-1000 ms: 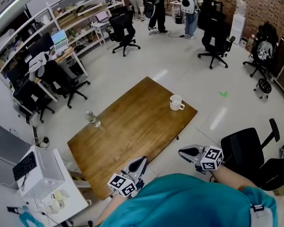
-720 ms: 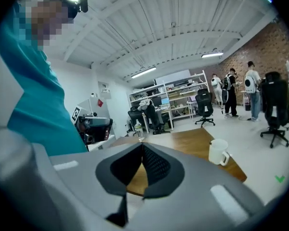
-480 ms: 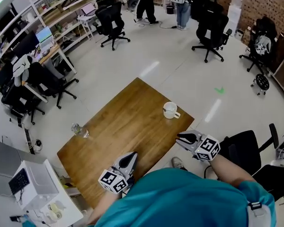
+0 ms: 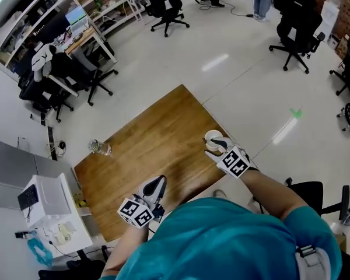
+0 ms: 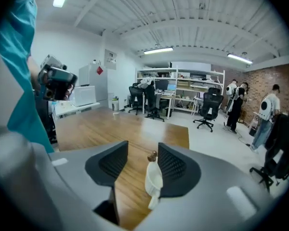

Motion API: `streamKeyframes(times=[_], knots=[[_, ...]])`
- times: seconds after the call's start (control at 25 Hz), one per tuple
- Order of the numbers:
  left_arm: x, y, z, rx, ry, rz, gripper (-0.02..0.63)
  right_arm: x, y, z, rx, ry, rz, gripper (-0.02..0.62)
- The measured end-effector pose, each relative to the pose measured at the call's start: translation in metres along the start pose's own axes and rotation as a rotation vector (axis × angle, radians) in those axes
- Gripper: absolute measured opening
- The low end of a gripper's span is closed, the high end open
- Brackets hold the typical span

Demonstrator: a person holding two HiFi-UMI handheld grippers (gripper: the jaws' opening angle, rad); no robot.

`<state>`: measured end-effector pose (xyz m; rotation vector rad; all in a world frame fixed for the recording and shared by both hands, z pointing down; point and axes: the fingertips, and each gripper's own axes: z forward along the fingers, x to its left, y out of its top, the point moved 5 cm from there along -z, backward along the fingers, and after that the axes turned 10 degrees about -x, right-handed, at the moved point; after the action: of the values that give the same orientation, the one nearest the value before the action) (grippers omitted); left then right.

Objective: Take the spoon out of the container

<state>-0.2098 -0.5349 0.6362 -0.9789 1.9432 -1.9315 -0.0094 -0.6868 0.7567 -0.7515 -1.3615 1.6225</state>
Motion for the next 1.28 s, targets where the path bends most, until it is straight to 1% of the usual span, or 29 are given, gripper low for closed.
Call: streamKeyframes(times=[0.12,0.2,0.32,0.4,0.48,0.6,0.68,0.8,0.92,1.0,1.08,1.16,1.2,1.28], knots=[[0.020,-0.014,0.007,0.029,-0.016,-0.004,0.003,-0.014,-0.030,0.047,0.099,-0.038,-0.016,0.210],[0.034,-0.013,0.008,0.042,-0.031,-0.010,0.003,-0.019,-0.041,0.073,0.154,-0.052,-0.041,0.215],[0.049,-0.007,0.006,0.059,-0.053,-0.015,0.003,-0.019,-0.059,0.096,0.215,-0.071,-0.086,0.215],[0.057,-0.004,0.004,0.062,-0.065,-0.014,0.003,-0.019,-0.068,0.103,0.237,-0.091,-0.118,0.202],[0.067,-0.001,0.001,0.058,-0.069,-0.020,0.003,-0.020,-0.070,0.107,0.242,-0.112,-0.144,0.185],[0.082,0.005,-0.001,0.058,-0.078,-0.028,0.003,-0.024,-0.063,0.109,0.239,-0.128,-0.152,0.105],[0.085,0.007,0.003,0.058,-0.086,-0.027,0.003,-0.023,-0.060,0.107,0.238,-0.120,-0.152,0.056],[0.084,0.004,0.004,0.053,-0.085,-0.035,0.003,-0.016,-0.055,0.099,0.223,-0.091,-0.153,0.047],[0.079,0.017,0.018,0.051,-0.093,-0.026,0.003,-0.024,-0.019,0.083,0.153,-0.074,-0.126,0.044],[0.072,0.018,0.030,0.047,-0.082,-0.023,0.003,-0.034,0.010,0.063,0.062,-0.067,-0.088,0.044],[0.059,0.016,0.034,0.034,-0.067,-0.014,0.003,-0.037,0.045,0.034,-0.054,-0.046,-0.035,0.044],[0.039,0.015,0.032,0.018,-0.051,-0.007,0.003,-0.033,0.078,-0.002,-0.178,-0.005,0.042,0.044],[0.028,0.010,0.030,0.009,-0.040,-0.003,0.003,-0.028,0.088,-0.020,-0.238,0.027,0.085,0.044],[0.005,-0.010,0.026,-0.012,-0.013,0.009,0.003,-0.017,0.088,-0.056,-0.334,0.110,0.160,0.044]])
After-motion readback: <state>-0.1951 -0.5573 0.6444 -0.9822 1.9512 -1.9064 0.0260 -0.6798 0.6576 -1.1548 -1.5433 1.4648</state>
